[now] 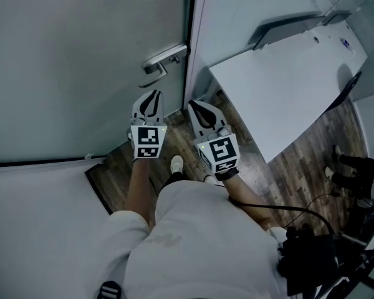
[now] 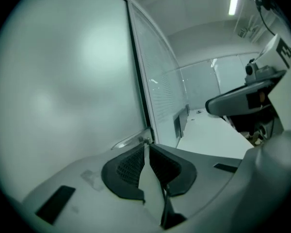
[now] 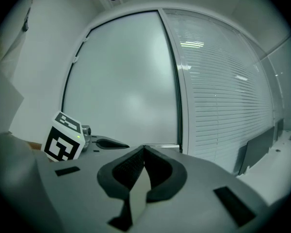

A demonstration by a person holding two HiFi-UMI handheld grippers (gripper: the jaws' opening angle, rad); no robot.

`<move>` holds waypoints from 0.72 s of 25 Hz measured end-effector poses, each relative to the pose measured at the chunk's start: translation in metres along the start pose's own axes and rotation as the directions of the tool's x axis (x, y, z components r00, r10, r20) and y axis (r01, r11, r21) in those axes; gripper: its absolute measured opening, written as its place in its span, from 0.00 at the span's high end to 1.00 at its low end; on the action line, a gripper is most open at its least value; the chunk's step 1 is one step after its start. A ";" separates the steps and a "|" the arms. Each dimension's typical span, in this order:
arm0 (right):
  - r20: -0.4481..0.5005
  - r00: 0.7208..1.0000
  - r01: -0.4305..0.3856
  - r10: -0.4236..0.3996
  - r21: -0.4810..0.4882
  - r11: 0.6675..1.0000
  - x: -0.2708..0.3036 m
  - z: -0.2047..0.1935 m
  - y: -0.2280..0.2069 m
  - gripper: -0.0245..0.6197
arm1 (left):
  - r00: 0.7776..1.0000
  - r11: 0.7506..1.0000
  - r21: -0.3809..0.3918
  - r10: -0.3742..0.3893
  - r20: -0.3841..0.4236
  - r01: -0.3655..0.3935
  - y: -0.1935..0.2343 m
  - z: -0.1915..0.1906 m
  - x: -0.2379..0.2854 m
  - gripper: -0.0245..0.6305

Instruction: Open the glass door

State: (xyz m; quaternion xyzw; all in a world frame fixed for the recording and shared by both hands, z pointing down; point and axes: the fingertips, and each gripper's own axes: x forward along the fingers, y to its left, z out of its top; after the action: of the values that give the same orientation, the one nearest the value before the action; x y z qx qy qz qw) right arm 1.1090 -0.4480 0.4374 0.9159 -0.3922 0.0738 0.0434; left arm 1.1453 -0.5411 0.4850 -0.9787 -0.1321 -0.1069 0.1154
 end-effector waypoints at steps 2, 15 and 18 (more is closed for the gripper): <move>-0.010 1.000 0.008 -0.008 0.005 1.000 0.003 -0.003 -0.006 0.96 | 0.999 0.999 0.054 0.009 -0.037 -0.007 0.008 -0.010 0.011 0.95; -0.060 0.998 -0.008 0.010 0.043 0.999 0.016 -0.024 -0.004 0.96 | 0.947 0.926 0.335 -0.062 -0.316 0.173 0.029 -0.068 0.064 0.67; -0.064 0.998 -0.003 0.005 0.046 0.999 0.014 -0.026 -0.007 0.96 | 0.949 0.921 0.356 -0.041 -0.312 0.156 0.028 -0.074 0.069 0.67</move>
State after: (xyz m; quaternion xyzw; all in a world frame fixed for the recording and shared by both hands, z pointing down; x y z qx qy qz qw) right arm 1.1211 -0.4500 0.4654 0.9131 -0.3906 0.1121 0.0345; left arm 1.2050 -0.5705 0.5667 -0.9029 -0.1808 -0.2317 0.3137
